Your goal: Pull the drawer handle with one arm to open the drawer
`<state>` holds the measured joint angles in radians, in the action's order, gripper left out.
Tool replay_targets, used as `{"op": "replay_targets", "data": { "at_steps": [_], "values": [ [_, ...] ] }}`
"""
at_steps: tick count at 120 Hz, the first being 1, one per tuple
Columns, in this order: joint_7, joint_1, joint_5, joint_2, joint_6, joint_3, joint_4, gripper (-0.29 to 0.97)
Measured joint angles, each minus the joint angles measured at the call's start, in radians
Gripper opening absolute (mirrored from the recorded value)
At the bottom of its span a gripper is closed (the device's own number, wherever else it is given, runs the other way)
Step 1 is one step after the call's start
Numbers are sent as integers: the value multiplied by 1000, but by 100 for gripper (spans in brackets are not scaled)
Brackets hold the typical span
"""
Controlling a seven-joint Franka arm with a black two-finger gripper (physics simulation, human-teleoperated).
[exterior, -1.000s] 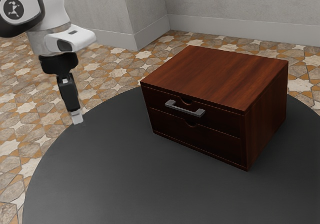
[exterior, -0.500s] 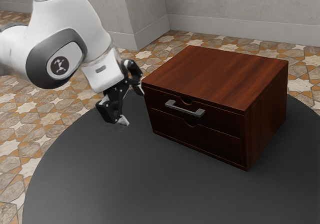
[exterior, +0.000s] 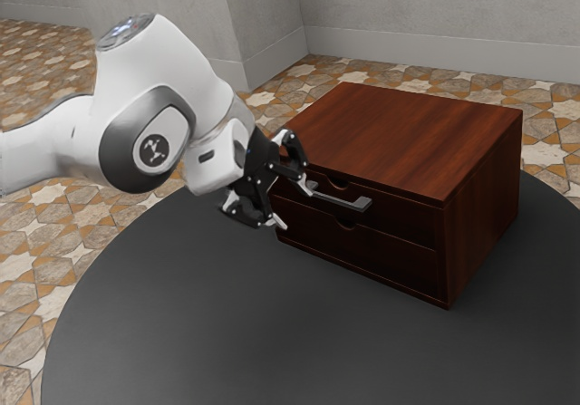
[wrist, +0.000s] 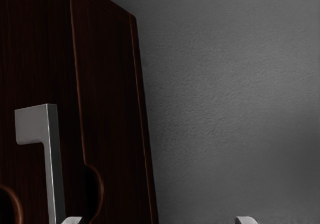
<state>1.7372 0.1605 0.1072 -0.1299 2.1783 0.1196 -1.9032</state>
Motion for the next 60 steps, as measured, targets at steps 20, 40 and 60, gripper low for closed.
{"op": "replay_targets", "data": {
  "at_steps": [20,40,60],
  "values": [
    [67,9,6,46,24,-5,47,23],
    [118,3,17,87,37,0,71,18],
    [145,-17,41,130,42,4,103,17]
  ]
}}
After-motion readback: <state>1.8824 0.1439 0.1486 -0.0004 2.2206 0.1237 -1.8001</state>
